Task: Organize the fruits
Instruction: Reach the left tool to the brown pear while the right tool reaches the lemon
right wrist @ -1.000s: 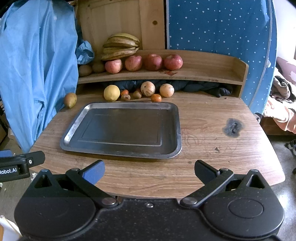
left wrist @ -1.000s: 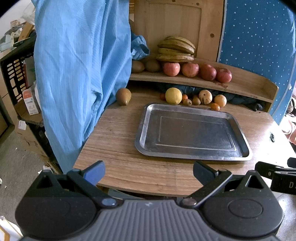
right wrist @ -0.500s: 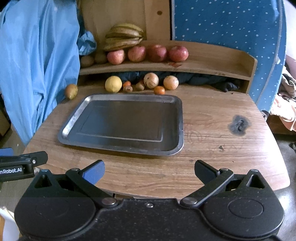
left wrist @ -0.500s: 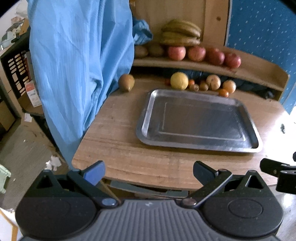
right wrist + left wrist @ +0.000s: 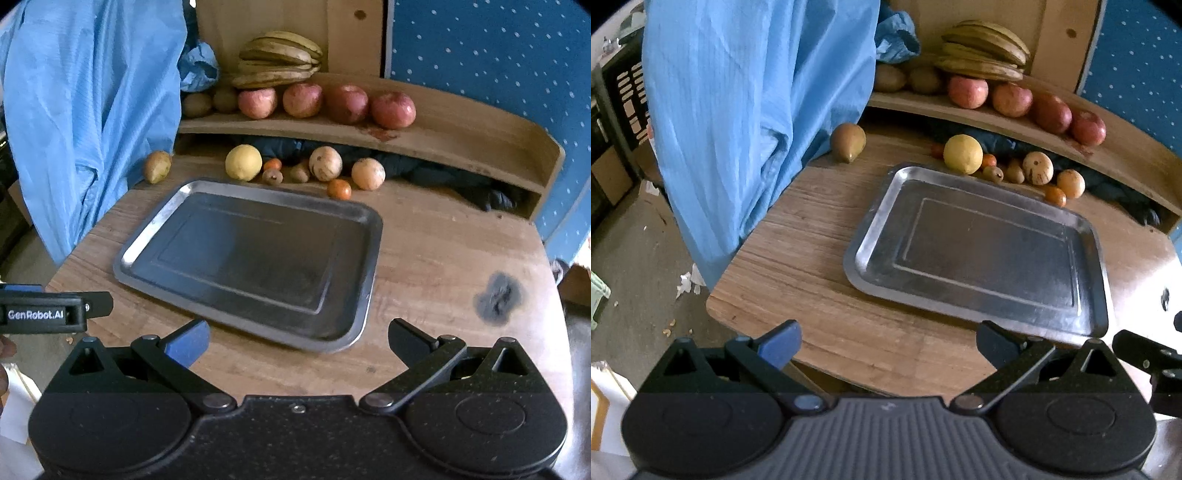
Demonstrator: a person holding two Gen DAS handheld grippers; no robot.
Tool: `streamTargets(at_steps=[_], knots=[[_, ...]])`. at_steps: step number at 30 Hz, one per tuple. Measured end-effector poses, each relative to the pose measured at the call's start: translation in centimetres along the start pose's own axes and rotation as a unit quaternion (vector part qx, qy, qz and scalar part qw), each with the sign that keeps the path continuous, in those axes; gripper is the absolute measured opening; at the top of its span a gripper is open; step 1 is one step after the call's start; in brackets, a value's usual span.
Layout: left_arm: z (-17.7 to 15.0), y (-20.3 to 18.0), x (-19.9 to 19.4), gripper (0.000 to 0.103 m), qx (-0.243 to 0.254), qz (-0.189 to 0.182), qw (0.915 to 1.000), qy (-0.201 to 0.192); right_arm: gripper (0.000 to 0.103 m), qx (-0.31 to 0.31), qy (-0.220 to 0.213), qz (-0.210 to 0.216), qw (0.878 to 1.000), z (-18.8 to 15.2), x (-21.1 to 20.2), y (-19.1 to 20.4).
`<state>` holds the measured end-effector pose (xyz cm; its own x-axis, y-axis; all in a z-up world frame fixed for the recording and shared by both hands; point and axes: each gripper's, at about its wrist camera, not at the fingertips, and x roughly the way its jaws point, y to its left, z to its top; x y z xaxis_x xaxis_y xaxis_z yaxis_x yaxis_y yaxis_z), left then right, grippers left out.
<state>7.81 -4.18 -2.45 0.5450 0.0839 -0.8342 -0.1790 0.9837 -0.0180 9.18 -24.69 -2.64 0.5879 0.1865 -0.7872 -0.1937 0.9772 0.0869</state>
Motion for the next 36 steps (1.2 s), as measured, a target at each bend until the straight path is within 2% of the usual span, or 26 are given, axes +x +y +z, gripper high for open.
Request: streamTargets(at_steps=[12, 17, 28, 36], knots=[[3.5, -1.0, -0.2, 0.103, 0.007, 0.031, 0.9994, -0.015, 0.103, 0.005, -0.018, 0.016, 1.000, 3.2, 0.7, -1.9], [5.6, -0.6, 1.0, 0.103, 0.024, 0.042, 0.9986, -0.019, 0.103, 0.008, -0.024, 0.022, 0.999, 4.5, 1.5, -1.6], [11.4, 0.5, 6.5, 0.103, 0.067, 0.015, 0.9974, -0.020, 0.103, -0.025, -0.052, -0.014, 0.998, 8.5, 5.0, 1.2], [14.7, 1.1, 9.6, 0.103, 0.110, -0.001, 0.9933, -0.035, 0.103, -0.015, -0.058, -0.029, 0.998, 11.9, 8.3, 3.0]])
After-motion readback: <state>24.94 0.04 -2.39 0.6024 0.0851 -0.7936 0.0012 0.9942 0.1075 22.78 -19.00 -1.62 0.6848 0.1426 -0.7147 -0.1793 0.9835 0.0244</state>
